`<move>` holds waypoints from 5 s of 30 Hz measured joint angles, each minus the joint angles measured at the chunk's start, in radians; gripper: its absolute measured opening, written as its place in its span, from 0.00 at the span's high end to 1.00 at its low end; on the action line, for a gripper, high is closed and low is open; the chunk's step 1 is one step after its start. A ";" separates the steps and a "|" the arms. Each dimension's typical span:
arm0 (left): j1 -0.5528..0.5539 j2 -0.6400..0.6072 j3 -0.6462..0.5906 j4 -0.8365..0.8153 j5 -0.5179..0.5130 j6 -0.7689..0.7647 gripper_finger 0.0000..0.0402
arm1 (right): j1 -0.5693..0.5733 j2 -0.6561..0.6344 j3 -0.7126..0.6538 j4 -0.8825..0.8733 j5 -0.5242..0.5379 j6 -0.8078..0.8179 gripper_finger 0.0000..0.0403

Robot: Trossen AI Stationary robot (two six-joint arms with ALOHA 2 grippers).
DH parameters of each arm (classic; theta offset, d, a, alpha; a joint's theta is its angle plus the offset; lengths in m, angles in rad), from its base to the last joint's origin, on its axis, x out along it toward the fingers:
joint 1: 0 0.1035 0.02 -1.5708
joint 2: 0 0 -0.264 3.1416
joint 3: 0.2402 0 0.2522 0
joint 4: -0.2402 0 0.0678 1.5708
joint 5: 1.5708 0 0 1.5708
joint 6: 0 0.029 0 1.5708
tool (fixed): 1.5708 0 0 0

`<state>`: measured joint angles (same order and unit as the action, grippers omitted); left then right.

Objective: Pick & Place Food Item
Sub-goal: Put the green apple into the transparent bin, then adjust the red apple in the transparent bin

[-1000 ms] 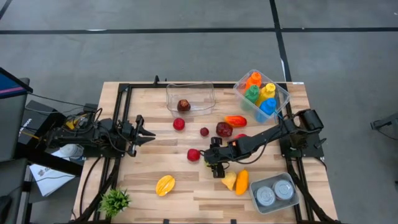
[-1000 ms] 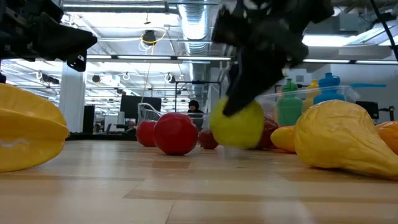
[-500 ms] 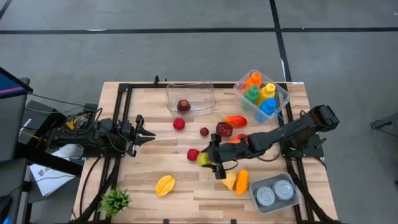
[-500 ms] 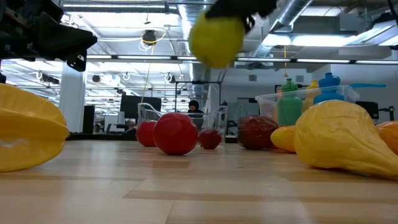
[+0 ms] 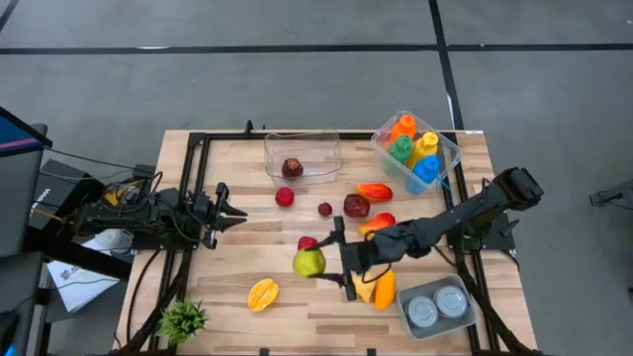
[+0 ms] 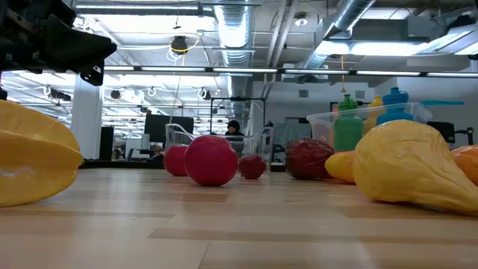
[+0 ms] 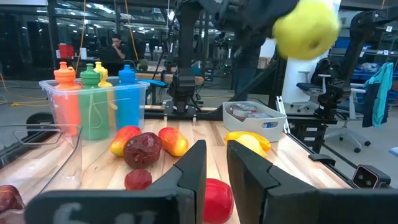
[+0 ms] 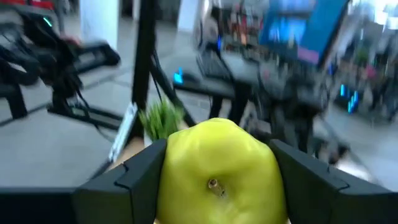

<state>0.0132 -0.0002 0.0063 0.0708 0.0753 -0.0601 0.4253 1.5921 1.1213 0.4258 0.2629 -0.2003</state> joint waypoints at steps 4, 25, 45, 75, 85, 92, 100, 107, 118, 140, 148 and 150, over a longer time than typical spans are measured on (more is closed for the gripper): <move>0.000 0.000 0.000 0.000 0.000 0.000 0.87 | 0.042 0.000 0.001 0.097 -0.001 -0.089 0.38; 0.000 0.000 0.000 0.001 0.000 0.000 0.87 | 0.108 0.003 0.001 0.075 0.142 -0.101 0.38; 0.000 0.000 0.000 0.001 0.000 0.000 0.87 | -0.501 0.246 0.203 0.026 0.401 0.049 0.38; 0.000 0.000 0.000 0.001 0.000 0.000 0.87 | -0.722 0.853 1.111 -0.887 0.074 0.227 0.35; 0.000 0.000 0.000 0.001 0.000 0.000 0.87 | -0.724 0.879 1.108 -0.887 0.074 0.230 0.33; 0.000 0.000 0.000 0.001 0.000 0.000 0.87 | -0.735 0.894 1.110 -0.891 0.074 0.235 0.33; 0.000 0.000 0.000 0.001 0.000 0.000 0.87 | -0.736 0.894 1.110 -0.891 0.039 0.219 0.31; 0.000 0.000 0.000 0.001 0.000 0.000 0.87 | -0.735 0.894 1.110 -0.889 0.011 0.216 0.15; 0.000 0.000 0.000 0.001 0.000 0.000 0.87 | -0.727 0.731 1.111 -1.188 0.011 0.163 0.09; 0.000 0.000 0.000 0.001 0.000 0.000 0.87 | -0.765 0.720 1.049 -1.426 -0.130 0.169 0.34; 0.000 0.000 0.000 0.001 0.000 0.000 0.87 | -0.767 0.720 1.049 -1.405 -0.161 0.169 0.17; 0.000 0.000 0.000 0.001 0.000 0.000 0.87 | -0.769 0.720 1.049 -1.406 -0.159 0.174 0.12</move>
<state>0.0132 -0.0002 0.0063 0.0716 0.0753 -0.0601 -0.3433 2.3119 2.1708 -0.9798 0.1041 -0.0263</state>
